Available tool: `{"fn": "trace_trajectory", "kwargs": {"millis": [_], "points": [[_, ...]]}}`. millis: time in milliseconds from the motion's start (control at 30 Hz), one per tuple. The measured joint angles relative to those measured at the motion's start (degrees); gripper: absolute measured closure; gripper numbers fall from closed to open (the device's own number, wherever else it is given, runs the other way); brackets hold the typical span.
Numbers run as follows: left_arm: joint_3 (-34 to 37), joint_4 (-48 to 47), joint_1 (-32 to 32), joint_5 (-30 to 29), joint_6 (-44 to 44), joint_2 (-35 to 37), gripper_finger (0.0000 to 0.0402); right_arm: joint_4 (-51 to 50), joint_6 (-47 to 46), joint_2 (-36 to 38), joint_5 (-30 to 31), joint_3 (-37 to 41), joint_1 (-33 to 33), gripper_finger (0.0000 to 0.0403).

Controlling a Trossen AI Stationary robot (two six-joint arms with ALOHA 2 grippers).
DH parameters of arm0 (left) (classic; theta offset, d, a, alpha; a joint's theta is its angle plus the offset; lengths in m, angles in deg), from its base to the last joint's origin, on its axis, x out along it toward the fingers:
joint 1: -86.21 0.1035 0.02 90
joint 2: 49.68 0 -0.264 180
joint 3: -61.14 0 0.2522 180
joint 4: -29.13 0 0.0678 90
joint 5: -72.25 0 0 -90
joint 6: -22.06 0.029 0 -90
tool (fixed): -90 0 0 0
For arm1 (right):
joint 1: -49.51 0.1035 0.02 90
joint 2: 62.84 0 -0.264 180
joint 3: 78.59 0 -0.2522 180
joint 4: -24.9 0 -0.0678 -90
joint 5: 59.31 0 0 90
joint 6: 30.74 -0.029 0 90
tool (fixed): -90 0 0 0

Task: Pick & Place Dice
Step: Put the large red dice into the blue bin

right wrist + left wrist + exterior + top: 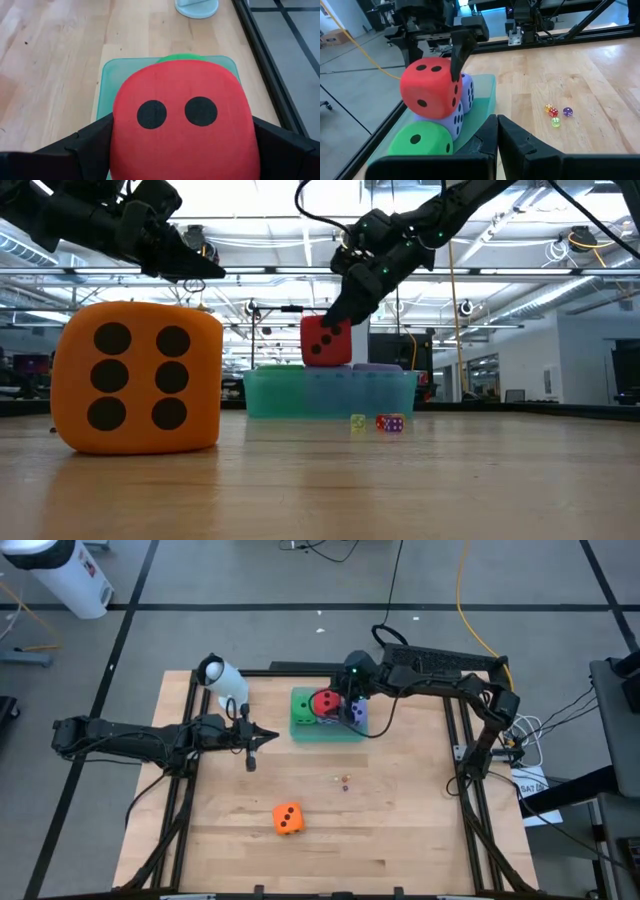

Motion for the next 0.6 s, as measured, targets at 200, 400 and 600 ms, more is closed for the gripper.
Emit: {"fn": "trace_trajectory", "kwargs": {"millis": [200,400,600], "points": [[0.00,0.01,0.00,-0.02,-0.25,-0.02,0.0380,0.75,-0.58,0.00,0.13,0.33,0.18,0.0042],[0.00,1.25,-0.02,-0.98,-3.06,-0.01,0.0380,0.64,-4.37,0.00,3.47,0.36,0.30,0.0044],[0.00,0.71,0.94,-4.53,-8.14,-0.06,0.0380,0.80,-4.50,0.52,3.19,0.45,1.51,0.0044]]}}
